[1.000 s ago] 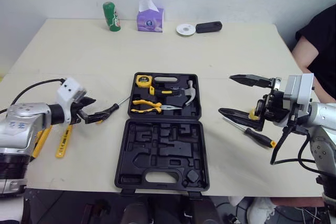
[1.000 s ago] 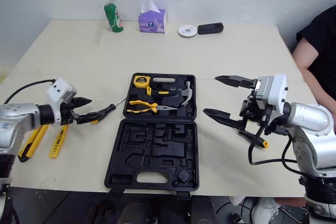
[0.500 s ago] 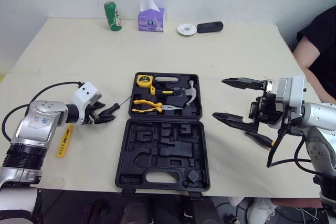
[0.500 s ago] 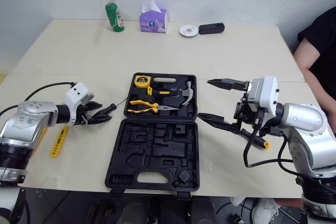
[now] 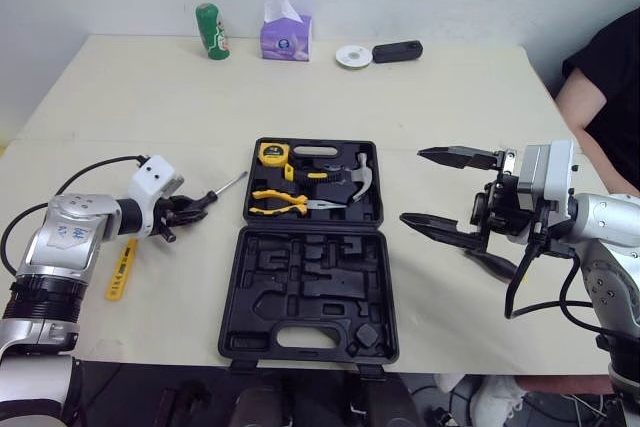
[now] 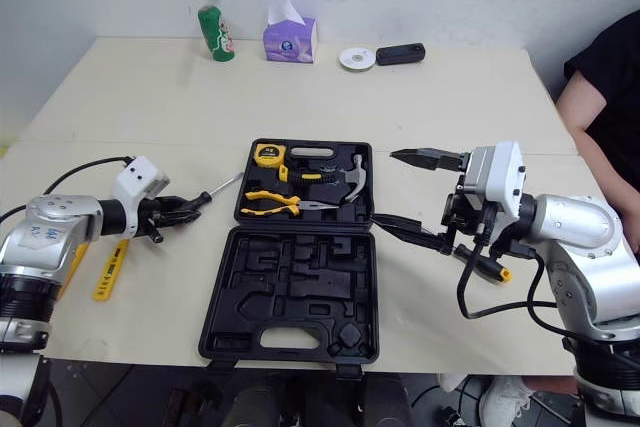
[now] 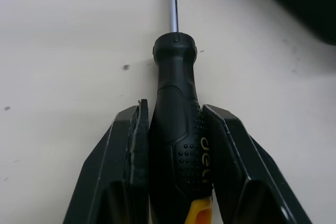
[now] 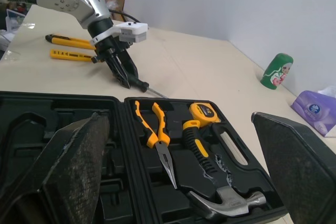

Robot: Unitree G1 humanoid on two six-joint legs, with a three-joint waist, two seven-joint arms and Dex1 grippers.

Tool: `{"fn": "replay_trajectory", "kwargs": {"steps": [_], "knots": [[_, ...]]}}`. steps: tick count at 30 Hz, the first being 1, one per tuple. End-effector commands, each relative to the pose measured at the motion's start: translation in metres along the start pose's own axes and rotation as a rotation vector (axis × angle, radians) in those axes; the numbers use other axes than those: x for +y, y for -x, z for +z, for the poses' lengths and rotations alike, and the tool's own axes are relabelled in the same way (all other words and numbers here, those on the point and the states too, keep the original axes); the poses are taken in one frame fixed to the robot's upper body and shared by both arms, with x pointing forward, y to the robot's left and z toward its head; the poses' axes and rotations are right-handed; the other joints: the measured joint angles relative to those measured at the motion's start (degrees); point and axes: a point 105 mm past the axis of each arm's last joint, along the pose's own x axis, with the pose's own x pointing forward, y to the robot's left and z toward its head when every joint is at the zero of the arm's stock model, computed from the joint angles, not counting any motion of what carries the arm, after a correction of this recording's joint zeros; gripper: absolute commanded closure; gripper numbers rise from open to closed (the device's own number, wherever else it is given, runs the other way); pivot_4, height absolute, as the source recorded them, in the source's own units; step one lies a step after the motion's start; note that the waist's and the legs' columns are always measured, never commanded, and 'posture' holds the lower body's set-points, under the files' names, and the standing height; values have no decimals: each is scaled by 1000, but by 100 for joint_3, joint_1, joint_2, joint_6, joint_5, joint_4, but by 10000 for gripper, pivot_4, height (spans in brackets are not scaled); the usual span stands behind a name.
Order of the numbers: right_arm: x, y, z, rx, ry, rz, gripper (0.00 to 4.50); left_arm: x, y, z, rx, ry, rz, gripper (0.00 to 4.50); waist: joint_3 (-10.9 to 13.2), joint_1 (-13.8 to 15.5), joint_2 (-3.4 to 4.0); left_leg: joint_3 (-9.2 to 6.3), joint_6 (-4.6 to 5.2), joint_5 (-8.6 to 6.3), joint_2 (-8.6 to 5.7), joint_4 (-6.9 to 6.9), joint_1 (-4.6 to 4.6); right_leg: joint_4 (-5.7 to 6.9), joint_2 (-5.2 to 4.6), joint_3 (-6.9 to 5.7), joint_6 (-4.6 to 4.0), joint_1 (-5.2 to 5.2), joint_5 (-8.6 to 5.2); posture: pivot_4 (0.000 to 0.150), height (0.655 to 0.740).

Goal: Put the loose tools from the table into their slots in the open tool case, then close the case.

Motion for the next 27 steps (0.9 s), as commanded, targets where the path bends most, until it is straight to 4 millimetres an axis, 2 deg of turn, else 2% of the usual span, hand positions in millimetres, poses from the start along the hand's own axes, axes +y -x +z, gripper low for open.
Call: {"fn": "replay_trajectory", "kwargs": {"steps": [1, 5, 8, 9, 11, 16, 21, 24, 27], "knots": [[-1, 2, 6, -11, 40, 8, 0, 14, 20, 19, -71, -28, 84, 33684, 0, 6, -1, 0, 0, 0, 0, 0, -1, 0, 0, -1, 0, 0, 0, 1500, 7400], [-5, 6, 3, -2, 41, -24, 0, 12, 38, 50, -252, -126, 86, 33684, 1, 13, -2, -3, 0, 0, 0, 0, -3, -1, 0, -1, 1, 0, 1, 1500, 7400], [-7, 8, 2, 5, 41, -36, 0, 18, 50, 65, -311, -194, 153, 33684, 2, 13, -4, -5, 0, 0, 0, 0, -5, -3, -1, -2, 1, 0, 1, 1500, 7400], [-9, 9, 2, -6, 26, -57, 0, 14, 54, 74, -353, -226, 144, 33684, 2, 14, -4, -5, 0, 0, 0, 0, -4, -3, -1, -2, 1, 1, 1, 1500, 7400], [-11, 10, 2, -17, 13, -72, 0, -3, 61, 90, -437, -305, 63, 33684, 2, 14, -4, -5, 0, 0, 0, 0, -4, -3, -1, -2, 1, 1, 1, 1500, 7400], [-7, 10, -1, 13, 13, -15, 0, -45, 61, 111, -493, -462, -133, 33684, 2, 14, -4, -4, 0, 0, -1, -1, -4, -3, -1, -3, 1, 1, 1, 1500, 7400], [-4, 17, -10, 66, 8, 21, 0, -83, 51, 117, -441, -582, -336, 33684, 2, 16, -4, -3, 0, 0, -3, 1, -3, -4, 1, -3, 1, 3, 1, 1500, 7400], [5, 26, -19, 104, -10, 65, 0, -108, 43, 123, -412, -604, -456, 33684, 3, 32, -6, -2, 0, 0, -2, -1, -4, -6, 5, -4, 1, 3, 1, 1500, 7400], [17, 34, -31, 149, -11, 116, 0, -130, 36, 121, -325, -603, -574, 33684, 3, 66, -7, -2, 2, 1, -3, 1, -4, -7, 8, -3, 4, 6, 2, 1500, 7400]]}}
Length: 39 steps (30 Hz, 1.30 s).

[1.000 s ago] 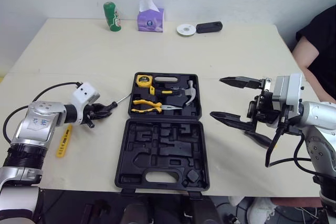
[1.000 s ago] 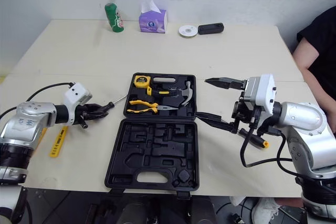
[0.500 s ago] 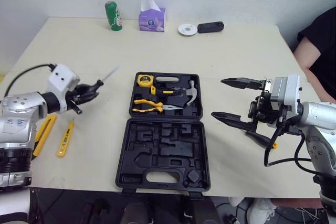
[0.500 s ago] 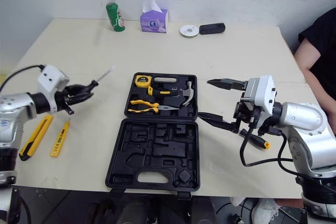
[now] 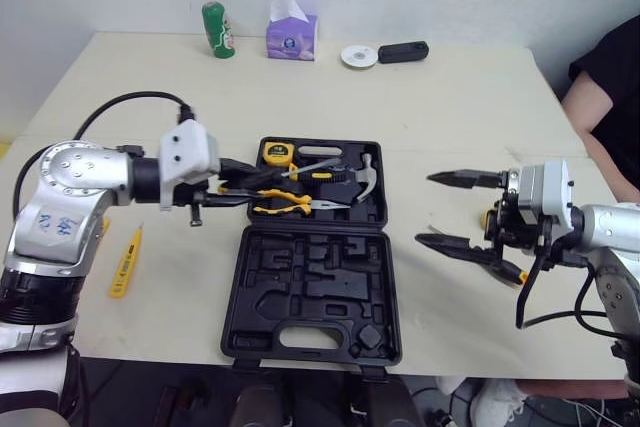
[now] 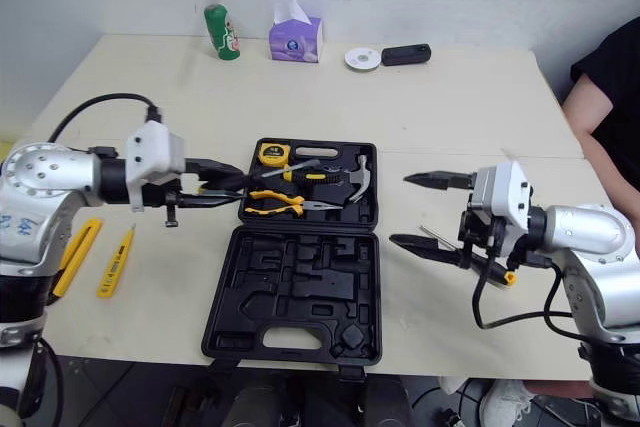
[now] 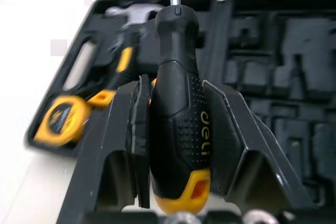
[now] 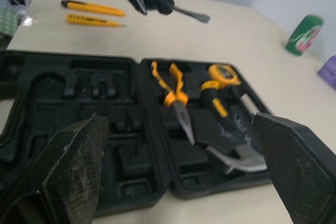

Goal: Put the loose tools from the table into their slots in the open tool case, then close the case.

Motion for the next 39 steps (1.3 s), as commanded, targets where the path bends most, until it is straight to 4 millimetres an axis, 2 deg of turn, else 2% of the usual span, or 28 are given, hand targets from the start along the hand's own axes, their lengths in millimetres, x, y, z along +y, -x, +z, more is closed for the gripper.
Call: {"fn": "replay_trajectory", "kwargs": {"steps": [1, 5, 10, 13, 15, 18, 24, 27, 31, 39], "knots": [[10, 11, -4, 32, 53, 38, 0, -18, -16, 11, 46, 0, -143, 33684, 0, 18, 0, 0, 0, 0, 1, 0, 0, -1, 2, 1, 0, 0, 0, 1500, 7400], [10, 12, -9, 17, 34, 13, 0, -28, -27, 6, 124, -30, -201, 33684, 0, 16, 0, 6, 0, 0, 2, 1, 4, -1, 5, 7, 0, 1, 0, 1500, 7400], [11, 12, -13, 16, 27, 7, 0, -24, -38, -3, 222, -101, -174, 33684, 1, 67, -1, 2, -6, 4, 4, 3, 5, -13, 8, 8, -1, 0, -1, 1500, 7400], [11, 11, -15, 28, 33, -1, 0, -27, -42, -3, 215, -16, -182, 33684, 1, 88, -1, 2, -5, 4, 3, 3, 3, -11, 7, 8, -1, 1, -1, 1500, 7400], [10, 10, -16, 25, 28, -10, 0, -31, -39, -16, 290, -66, -210, 33684, 1, 84, -1, 0, -3, 4, 3, 4, 2, -9, 7, 7, -1, 1, 0, 1500, 7400], [11, 8, -18, 26, 23, -7, 0, -32, -44, -16, 280, -67, -215, 33684, 1, 85, -2, 0, -3, 4, 4, 3, 2, -9, 7, 7, -1, 0, -1, 1500, 7400], [11, 6, -18, 29, 30, -11, 0, -23, -54, -20, 319, -121, -196, 33684, 1, 89, -2, -1, -2, 5, 3, 11, 1, -10, 6, 6, -1, 1, -1, 1500, 7400], [11, 5, -15, 14, 38, -6, 0, -24, -50, -32, 371, -164, -208, 33684, 1, 78, -2, -1, -2, 5, 4, 12, 1, -7, 7, 5, -1, 1, 0, 1500, 7400], [10, 1, -6, -24, 48, -8, 0, -29, -54, -36, 350, -97, -215, 33684, 1, 83, -2, -1, -2, 5, 4, 12, 3, -7, 7, 6, -1, 0, -1, 1500, 7400], [11, 0, -7, -16, 50, -1, 0, -32, -61, -37, 357, -80, -222, 33684, 1, 94, -2, -7, 4, 1, 4, 34, -5, -4, 4, 4, -1, 2, 0, 1500, 7400]]}}
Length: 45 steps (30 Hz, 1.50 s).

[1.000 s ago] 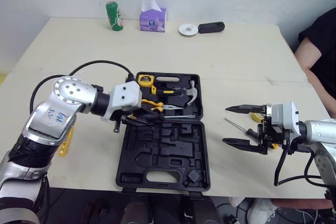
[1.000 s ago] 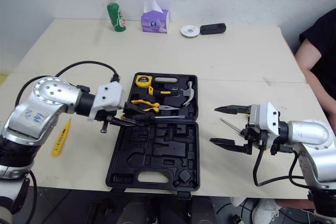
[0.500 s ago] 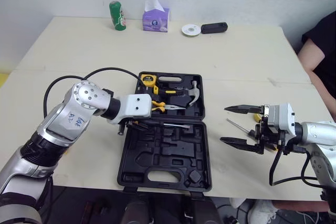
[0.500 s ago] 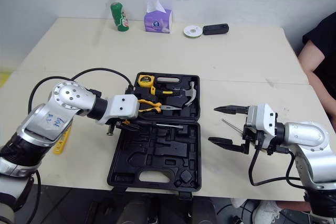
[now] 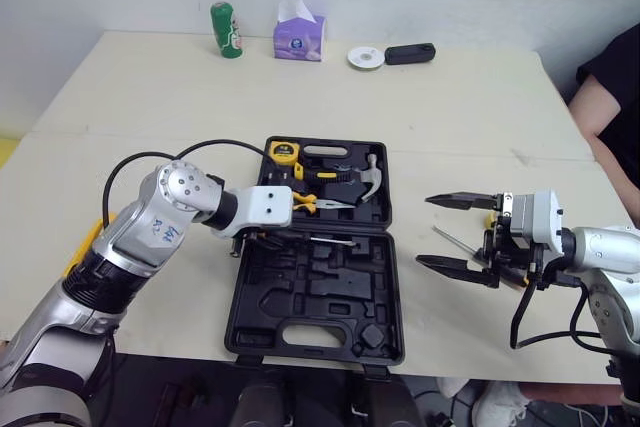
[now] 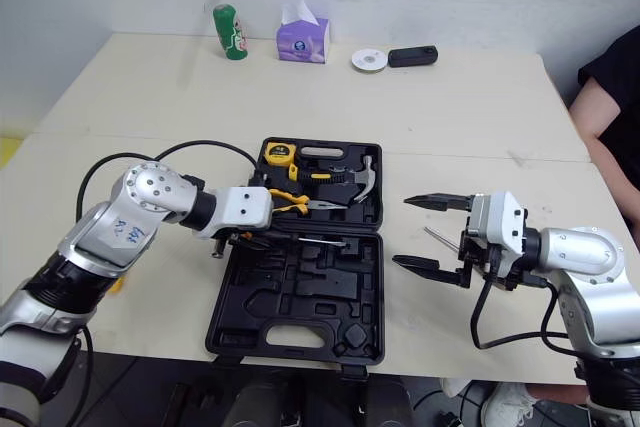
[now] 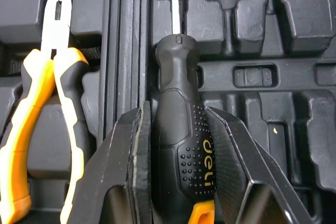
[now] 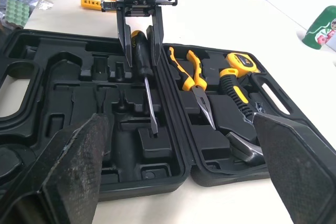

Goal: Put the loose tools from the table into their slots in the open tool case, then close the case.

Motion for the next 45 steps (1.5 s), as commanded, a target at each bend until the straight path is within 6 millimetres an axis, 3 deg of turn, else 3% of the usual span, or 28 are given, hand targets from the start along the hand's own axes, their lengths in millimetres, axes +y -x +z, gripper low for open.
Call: {"fn": "replay_trajectory", "kwargs": {"steps": [1, 20, 22, 25, 27, 33, 38, 41, 45], "knots": [[1, -1, 8, -19, 31, 2, 0, -1, 1, 6, 3, -13, -3, 33684, 0, -8, 0, 0, 0, 0, 0, 1, 0, 0, 0, 0, 0, 0, 0, 1500, 7400], [5, -5, 1, -2, 26, -10, 0, 7, -3, 6, 22, -38, 2, 33684, 0, -1, 0, -1, 5, -3, 1, 21, 0, 6, -2, 0, 0, 4, 0, 1500, 7400], [5, -5, 1, -2, 28, -9, 0, 8, -1, 8, 19, -43, 0, 23615, 0, -1, 0, -1, 5, -3, 1, 22, 0, 7, -2, 0, 0, 4, 0, 1500, 7400], [4, -7, 0, -4, 28, -9, 0, 12, 8, 13, -1, -47, -4, 12411, 0, -1, 0, -1, 6, -3, 0, 27, 0, 9, -3, 0, 0, 6, 0, 1500, 7400], [5, -7, 0, -8, 23, -3, 0, 15, 17, 21, -39, -60, -17, 7777, 0, -2, 0, -2, 6, -4, 0, 31, -1, 11, -3, 0, 0, 5, 0, 1500, 7400], [4, -9, 0, -12, 24, 3, 0, 25, 28, 30, -160, -70, 25, 7777, 0, -22, 0, -3, 9, -5, 2, 31, -4, 11, -2, 0, 0, 4, 0, 1500, 7400], [3, -10, -1, -16, 28, -3, 0, 22, 35, 43, -454, -34, 53, 7777, -1, -13, 1, -4, 8, -5, 5, 36, -3, 13, -3, -1, 0, 4, 0, 1500, 7400], [2, -11, -1, -18, 27, -9, 0, 25, 37, 37, -543, 29, 107, 16547, 0, -14, 1, -5, 11, -7, 3, 38, -5, 14, -5, -2, 1, 4, 0, 1500, 7400], [2, -11, -1, -18, 31, -17, 0, 22, 30, 24, -575, 115, 120, 35378, -1, -20, 1, -4, 11, -7, 4, 37, -2, 15, -4, -2, 1, 4, 1, 1500, 7400]]}}
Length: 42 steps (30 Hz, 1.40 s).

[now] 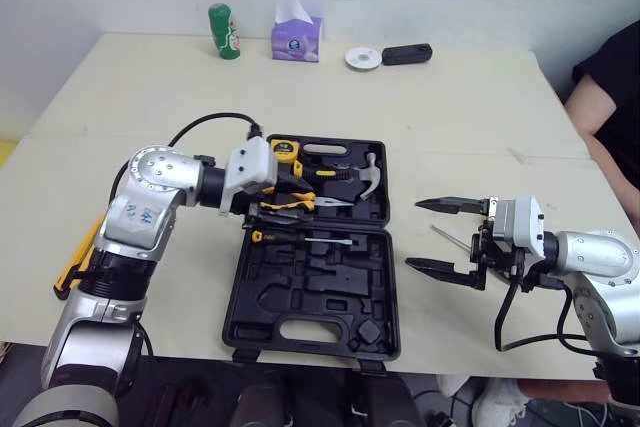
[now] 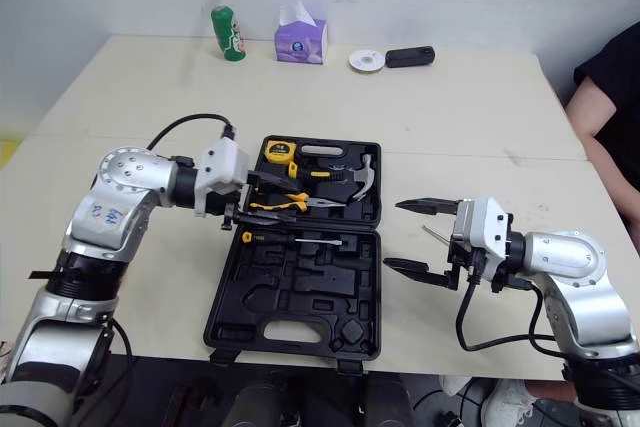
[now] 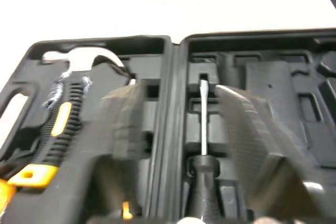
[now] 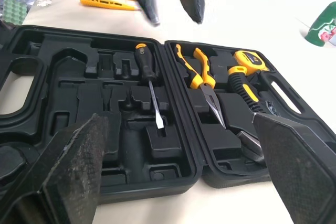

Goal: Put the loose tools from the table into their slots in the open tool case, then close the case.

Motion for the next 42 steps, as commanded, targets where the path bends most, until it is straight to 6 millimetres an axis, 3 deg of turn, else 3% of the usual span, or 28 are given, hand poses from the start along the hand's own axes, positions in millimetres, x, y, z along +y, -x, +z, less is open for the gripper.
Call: {"fn": "replay_trajectory", "kwargs": {"steps": [1, 2, 16, 31, 42], "knots": [[-2, 0, 7, -19, 37, -12, 0, 1, 2, -6, -40, 28, 43, 40390, 0, 15, 0, 0, 0, 0, 0, 0, 1, 1, 0, 0, 0, 1, 0, 1500, 7400], [-2, 0, 7, -19, 37, -12, 0, 1, 2, -9, -32, 34, 45, 44741, 0, 16, 0, 0, 0, 0, -1, 1, 1, 0, 0, 0, 0, 1, 0, 1500, 7400], [1, 1, 6, -12, 27, -12, 0, -20, -15, -50, 71, 129, 29, 44741, 0, 12, 0, 0, 2, -4, -1, 0, -1, -3, -1, 1, 1, 1, 1, 1500, 7400], [0, 0, 6, -14, 32, -8, 0, -21, -21, -85, 258, 225, 45, 44741, -1, 14, 1, 0, 2, -5, -2, -1, 8, -3, -4, 1, 1, 9, 1, 1500, 7400], [-2, -1, 6, -12, 31, -10, 0, -48, -30, -106, 417, 277, -75, 44741, -14, 10, 12, 0, 2, -9, -1, -4, 20, -4, -4, 3, 1, 18, 0, 1500, 7400]]}}
